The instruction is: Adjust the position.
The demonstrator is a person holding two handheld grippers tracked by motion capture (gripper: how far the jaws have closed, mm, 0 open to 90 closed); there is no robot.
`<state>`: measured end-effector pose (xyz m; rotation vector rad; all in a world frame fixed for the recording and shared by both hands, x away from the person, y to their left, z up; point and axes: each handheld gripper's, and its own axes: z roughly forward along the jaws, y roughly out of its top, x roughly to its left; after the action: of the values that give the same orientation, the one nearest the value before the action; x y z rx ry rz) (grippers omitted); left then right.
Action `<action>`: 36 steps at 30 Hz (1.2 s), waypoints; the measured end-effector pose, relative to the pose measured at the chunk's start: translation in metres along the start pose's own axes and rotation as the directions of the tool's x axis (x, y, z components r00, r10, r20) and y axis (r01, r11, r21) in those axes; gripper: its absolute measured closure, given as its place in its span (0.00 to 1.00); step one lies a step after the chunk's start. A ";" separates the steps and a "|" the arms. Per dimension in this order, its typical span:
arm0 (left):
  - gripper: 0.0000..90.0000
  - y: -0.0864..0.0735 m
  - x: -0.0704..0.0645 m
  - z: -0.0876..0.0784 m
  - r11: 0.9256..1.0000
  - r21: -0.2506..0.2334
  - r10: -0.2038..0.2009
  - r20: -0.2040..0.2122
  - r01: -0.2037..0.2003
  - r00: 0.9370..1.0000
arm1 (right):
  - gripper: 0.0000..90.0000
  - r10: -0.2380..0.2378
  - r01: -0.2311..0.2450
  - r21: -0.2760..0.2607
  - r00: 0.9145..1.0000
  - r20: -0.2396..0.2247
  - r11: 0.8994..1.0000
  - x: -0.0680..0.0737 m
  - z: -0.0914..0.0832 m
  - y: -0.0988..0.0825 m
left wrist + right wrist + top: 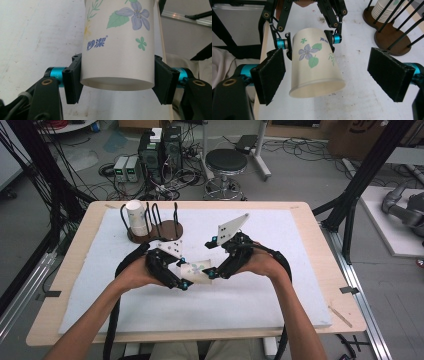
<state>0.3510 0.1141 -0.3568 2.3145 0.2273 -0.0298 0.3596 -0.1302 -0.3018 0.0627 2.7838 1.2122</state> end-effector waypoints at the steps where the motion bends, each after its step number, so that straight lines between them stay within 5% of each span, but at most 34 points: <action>1: 0.39 -0.002 0.000 0.000 1.000 -0.011 -0.005 -0.001 0.005 1.000 | 0.17 0.007 -0.007 -0.005 1.000 -0.001 1.000 0.000 -0.001 -0.001; 16: 0.39 -0.022 0.002 -0.005 0.985 -0.171 -0.033 -0.014 0.030 0.999 | 0.17 0.042 -0.042 -0.093 0.999 0.003 0.995 -0.002 -0.009 -0.018; 21: 0.39 -0.028 0.002 -0.008 0.966 -0.253 -0.047 0.004 0.046 0.999 | 0.17 0.061 -0.060 -0.115 0.998 0.001 0.992 -0.002 -0.007 -0.027; 26: 0.39 -0.035 0.004 -0.011 0.938 -0.341 -0.066 0.020 0.068 0.998 | 0.17 0.080 -0.080 -0.151 0.997 -0.010 0.985 -0.002 -0.004 -0.035; 36: 0.39 -0.040 0.004 -0.014 0.899 -0.432 -0.067 0.025 0.071 0.997 | 0.17 0.112 -0.119 -0.212 0.993 -0.044 0.970 -0.001 0.004 -0.044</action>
<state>0.3471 0.1521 -0.3764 1.8603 0.2809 -0.0233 0.3613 -0.1569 -0.3367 0.1912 2.6898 1.5475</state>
